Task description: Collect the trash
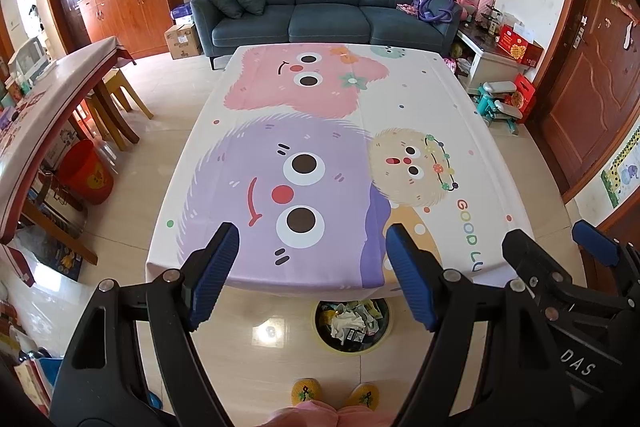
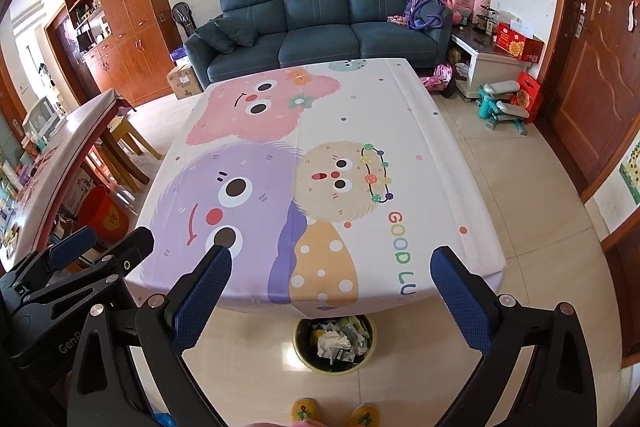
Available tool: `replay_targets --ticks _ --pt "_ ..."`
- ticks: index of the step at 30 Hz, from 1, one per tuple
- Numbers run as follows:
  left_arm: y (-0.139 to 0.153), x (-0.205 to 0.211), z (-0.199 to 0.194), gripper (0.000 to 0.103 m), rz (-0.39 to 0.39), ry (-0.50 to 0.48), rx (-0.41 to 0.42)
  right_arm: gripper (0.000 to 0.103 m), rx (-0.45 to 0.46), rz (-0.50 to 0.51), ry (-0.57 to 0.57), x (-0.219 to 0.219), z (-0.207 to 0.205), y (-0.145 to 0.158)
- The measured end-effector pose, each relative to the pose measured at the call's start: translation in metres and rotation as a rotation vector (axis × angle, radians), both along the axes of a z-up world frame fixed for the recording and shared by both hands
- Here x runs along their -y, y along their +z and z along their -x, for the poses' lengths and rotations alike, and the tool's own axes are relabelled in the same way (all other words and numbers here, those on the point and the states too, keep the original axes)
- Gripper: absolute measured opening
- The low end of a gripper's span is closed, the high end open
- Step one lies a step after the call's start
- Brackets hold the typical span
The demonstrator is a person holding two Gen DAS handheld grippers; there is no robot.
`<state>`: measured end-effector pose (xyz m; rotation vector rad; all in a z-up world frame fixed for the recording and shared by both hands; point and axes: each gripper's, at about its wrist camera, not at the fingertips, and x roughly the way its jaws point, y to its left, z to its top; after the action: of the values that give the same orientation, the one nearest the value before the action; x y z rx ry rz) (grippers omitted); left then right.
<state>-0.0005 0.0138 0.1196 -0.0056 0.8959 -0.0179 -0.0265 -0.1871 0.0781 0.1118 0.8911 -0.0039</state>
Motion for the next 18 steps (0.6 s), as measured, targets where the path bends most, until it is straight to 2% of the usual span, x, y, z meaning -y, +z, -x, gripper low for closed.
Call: replay_targets --ticks 18 --pt "0.0003 -0.0018 -0.0009 0.073 -0.003 0.0 -0.001 0.101 0.0 -0.002 -0.005 -0.0037 -0.001 -0.0008"
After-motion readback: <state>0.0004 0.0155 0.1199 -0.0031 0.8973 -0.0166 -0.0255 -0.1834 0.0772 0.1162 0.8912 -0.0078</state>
